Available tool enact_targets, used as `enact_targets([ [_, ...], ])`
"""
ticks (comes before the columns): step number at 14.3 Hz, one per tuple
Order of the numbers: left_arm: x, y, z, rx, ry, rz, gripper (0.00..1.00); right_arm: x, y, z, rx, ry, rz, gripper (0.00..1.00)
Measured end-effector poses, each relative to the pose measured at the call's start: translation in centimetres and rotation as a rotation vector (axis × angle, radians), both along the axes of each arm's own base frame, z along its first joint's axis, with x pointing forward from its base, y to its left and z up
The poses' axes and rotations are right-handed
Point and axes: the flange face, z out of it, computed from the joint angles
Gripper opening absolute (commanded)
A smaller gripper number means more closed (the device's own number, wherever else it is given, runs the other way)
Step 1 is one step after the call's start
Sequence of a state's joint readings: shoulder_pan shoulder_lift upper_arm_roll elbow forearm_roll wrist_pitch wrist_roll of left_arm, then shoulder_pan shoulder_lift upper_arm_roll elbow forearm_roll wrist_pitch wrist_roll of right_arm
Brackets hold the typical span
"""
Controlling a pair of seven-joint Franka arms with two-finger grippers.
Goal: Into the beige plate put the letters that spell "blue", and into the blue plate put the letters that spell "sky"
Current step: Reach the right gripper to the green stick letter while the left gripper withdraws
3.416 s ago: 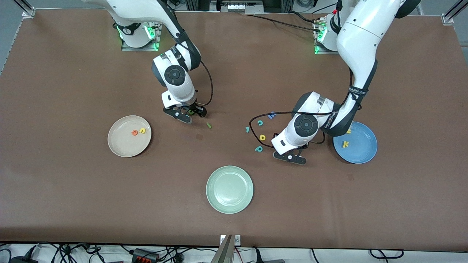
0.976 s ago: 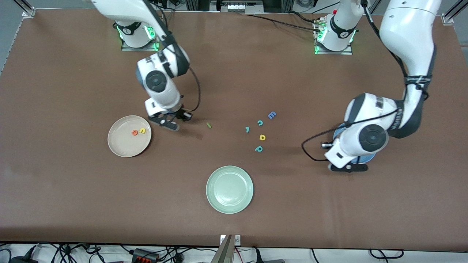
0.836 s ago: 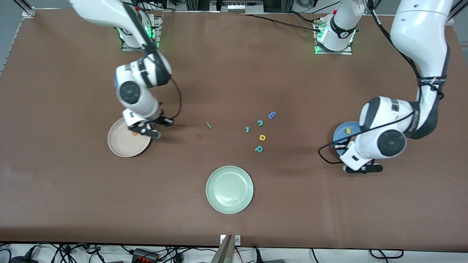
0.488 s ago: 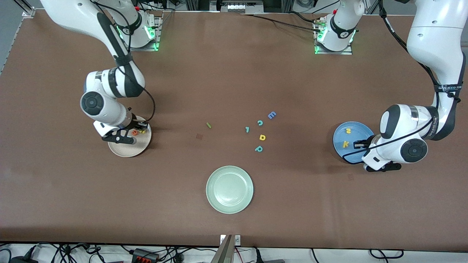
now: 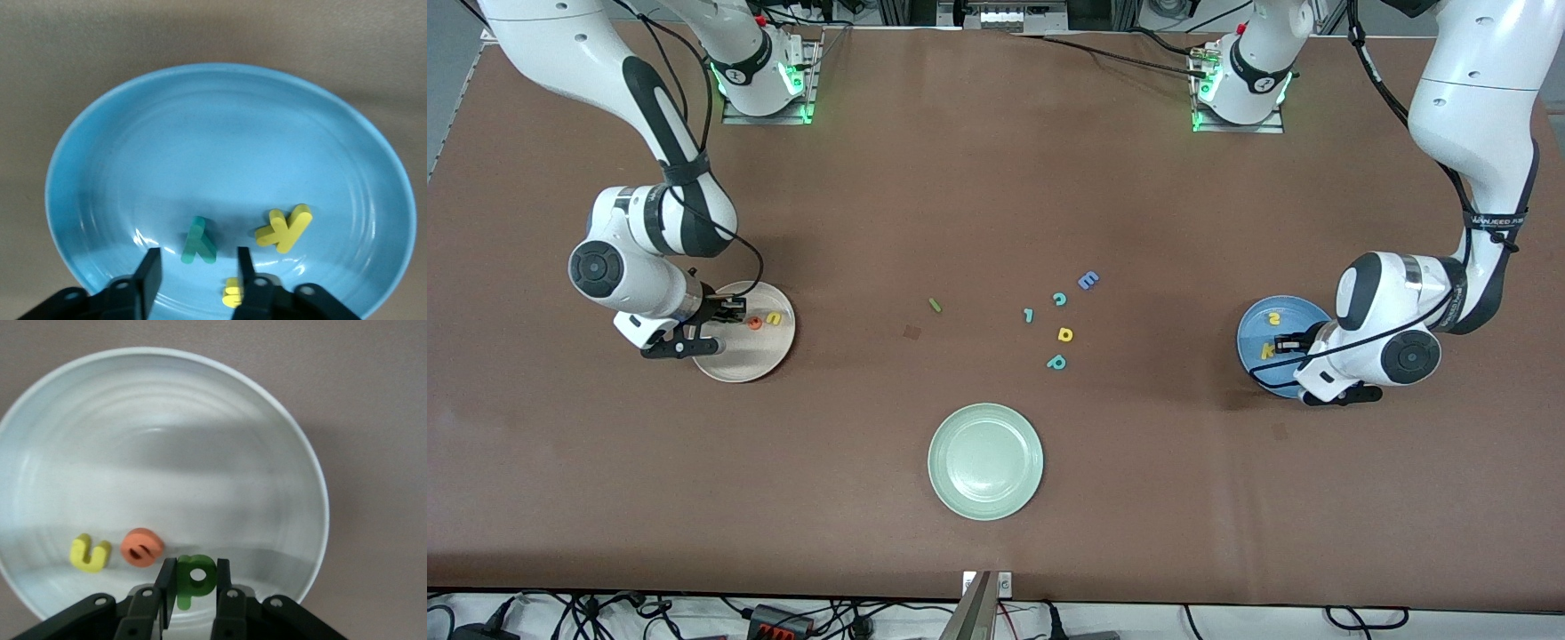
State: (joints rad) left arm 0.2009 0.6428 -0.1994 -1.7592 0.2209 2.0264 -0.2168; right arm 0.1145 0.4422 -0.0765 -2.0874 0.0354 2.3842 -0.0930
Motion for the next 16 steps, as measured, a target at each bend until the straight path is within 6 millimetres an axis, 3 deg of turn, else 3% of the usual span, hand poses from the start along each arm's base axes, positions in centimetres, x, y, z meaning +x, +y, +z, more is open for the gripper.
enact_targets([
  [3, 1.1, -0.4, 3.7, 0.01, -0.013, -0.005, 1.0, 0.9, -0.4, 0.1, 0.002, -0.012, 0.002, 1.0],
  [6, 3.0, -1.1, 11.4, 0.03, -0.068, -0.01, 1.0, 1.9, 1.9, 1.6, 0.02, -0.046, 0.048, 1.0],
  [8, 3.5, -2.2, 16.3, 0.032, -0.126, -0.024, 1.0, 2.5, 6.4, 3.0, 0.049, -0.076, 0.122, 1.0],
  [13, 3.6, -3.7, 28.8, 0.049, -0.232, -0.028, 1.0, 1.8, 22.0, 6.8, 0.102, -0.16, 0.363, 1.0],
  [16, 2.4, -4.0, 35.4, 0.056, -0.207, -0.014, 1.0, -0.4, 29.5, 6.1, 0.116, -0.16, 0.482, 0.99],
])
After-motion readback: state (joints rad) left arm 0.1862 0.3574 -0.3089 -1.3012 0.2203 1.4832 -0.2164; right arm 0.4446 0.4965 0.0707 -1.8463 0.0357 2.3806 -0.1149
